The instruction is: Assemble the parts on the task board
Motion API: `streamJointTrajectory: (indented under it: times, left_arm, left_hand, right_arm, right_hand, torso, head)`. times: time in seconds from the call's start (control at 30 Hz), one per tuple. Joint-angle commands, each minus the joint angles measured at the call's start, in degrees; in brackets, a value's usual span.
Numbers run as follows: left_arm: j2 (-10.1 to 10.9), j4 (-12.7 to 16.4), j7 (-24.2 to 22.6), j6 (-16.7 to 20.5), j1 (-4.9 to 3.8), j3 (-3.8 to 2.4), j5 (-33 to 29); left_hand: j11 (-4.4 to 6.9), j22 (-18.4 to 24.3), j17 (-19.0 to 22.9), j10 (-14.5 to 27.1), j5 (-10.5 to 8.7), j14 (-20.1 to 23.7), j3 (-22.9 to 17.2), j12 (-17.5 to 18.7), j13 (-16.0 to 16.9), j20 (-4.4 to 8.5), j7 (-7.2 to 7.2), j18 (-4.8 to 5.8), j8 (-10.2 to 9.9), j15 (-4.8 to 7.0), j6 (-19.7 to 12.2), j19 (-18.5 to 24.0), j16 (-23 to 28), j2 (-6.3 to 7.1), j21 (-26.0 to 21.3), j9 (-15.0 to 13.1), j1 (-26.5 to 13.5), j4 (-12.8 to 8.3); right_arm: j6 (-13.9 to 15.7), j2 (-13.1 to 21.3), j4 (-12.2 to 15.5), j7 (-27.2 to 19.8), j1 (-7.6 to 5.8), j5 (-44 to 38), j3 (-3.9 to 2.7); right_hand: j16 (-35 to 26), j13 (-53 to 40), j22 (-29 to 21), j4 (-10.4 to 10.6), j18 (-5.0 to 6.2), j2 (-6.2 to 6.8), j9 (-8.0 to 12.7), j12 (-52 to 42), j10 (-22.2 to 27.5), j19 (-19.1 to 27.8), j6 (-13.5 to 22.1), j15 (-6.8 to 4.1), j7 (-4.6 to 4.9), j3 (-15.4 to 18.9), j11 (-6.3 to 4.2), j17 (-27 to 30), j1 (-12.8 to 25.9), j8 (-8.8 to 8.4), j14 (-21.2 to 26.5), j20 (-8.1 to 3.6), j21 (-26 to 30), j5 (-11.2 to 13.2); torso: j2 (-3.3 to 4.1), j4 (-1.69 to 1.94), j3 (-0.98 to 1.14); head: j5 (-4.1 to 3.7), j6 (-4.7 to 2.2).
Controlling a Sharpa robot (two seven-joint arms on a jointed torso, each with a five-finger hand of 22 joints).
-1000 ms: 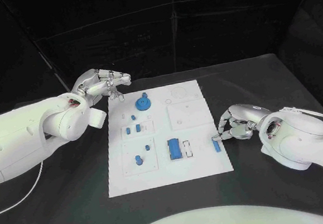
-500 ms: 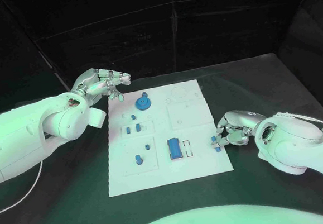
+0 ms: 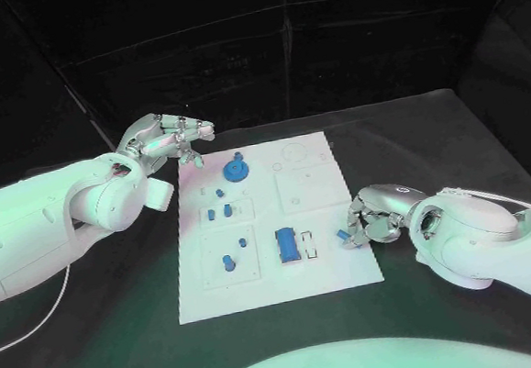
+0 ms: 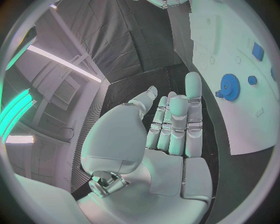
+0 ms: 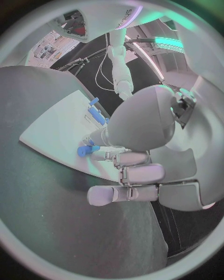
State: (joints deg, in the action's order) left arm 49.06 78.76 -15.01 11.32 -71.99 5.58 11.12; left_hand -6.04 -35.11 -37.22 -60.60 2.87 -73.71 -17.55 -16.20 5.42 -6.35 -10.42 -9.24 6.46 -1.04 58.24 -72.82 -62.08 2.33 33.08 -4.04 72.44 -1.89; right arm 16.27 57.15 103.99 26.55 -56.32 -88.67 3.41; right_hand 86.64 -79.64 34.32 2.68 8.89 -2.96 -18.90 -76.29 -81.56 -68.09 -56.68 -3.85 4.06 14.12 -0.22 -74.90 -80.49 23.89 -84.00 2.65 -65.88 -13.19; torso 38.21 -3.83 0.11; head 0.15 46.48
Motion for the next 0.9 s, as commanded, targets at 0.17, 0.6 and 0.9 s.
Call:
streamJointTrajectory:
  times: [0.17, 0.6, 0.9]
  left_arm:
    - [0.1, 0.1, -0.2, -0.6, -0.08, -0.03, -0.1]
    - [-0.3, -0.1, -0.1, -0.7, -0.06, 0.02, -0.1]
    - [-0.5, -0.3, -0.1, -0.7, -0.04, 0.1, -0.1]
  left_hand:
    - [-0.12, 0.1, 0.1, 0.4, -0.15, 0.2, 0.1, -0.4, 0.1, -0.2, -0.01, -1.15, 0.2, -0.01, -0.6, -0.3, 0.0, -0.33, -0.3, 0.0, 0.2, 0.1]
    - [-0.14, 0.1, 0.1, 0.5, -0.15, 0.2, 0.2, -0.5, 0.1, -0.2, -0.02, -1.14, 0.2, -0.02, -0.6, -0.4, 0.0, -0.33, -0.3, 0.0, 0.2, 0.2]
    - [-0.13, 0.1, 0.2, 0.5, -0.15, 0.3, 0.2, -0.5, 0.1, -0.2, -0.02, -1.14, 0.2, -0.02, -0.6, -0.4, 0.0, -0.34, -0.4, 0.0, 0.2, 0.2]
  right_arm:
    - [-5.5, -0.6, -0.6, 3.3, 0.86, -5.1, 0.64]
    - [8.6, 0.5, 1.6, -0.7, 0.84, 3.1, 0.6]
    - [12.6, 0.1, 2.8, -3.0, 0.79, 10.4, 0.57]
  right_hand:
    - [-0.3, 4.8, -0.1, -2.7, -0.02, -3.12, 1.0, 0.6, 0.4, -0.1, -1.0, -0.32, 0.07, -2.4, -0.19, -7.0, -5.8, -1.95, -4.3, -0.47, 0.4, -0.4]
    - [0.4, 3.6, 2.2, -2.3, -0.3, -2.28, 1.4, -0.1, -0.4, -1.2, -2.1, -0.5, -0.11, -11.0, -0.44, -8.4, -1.4, -4.39, -4.7, -0.72, -0.8, -14.6]
    - [0.5, 3.2, 2.5, -1.0, -0.33, 2.44, 0.2, -0.2, -0.8, -1.2, -2.4, -0.55, -0.31, -22.4, -0.44, -8.8, 3.6, -4.97, -4.7, -0.64, -1.1, -15.0]
  torso:
    - [0.02, -0.02, 0.01]
    - [0.06, 0.1, -0.01]
    - [0.09, 0.26, -0.04]
  head:
    - [0.12, -0.01]
    - [-0.06, -0.34]
    - [0.17, -0.4]
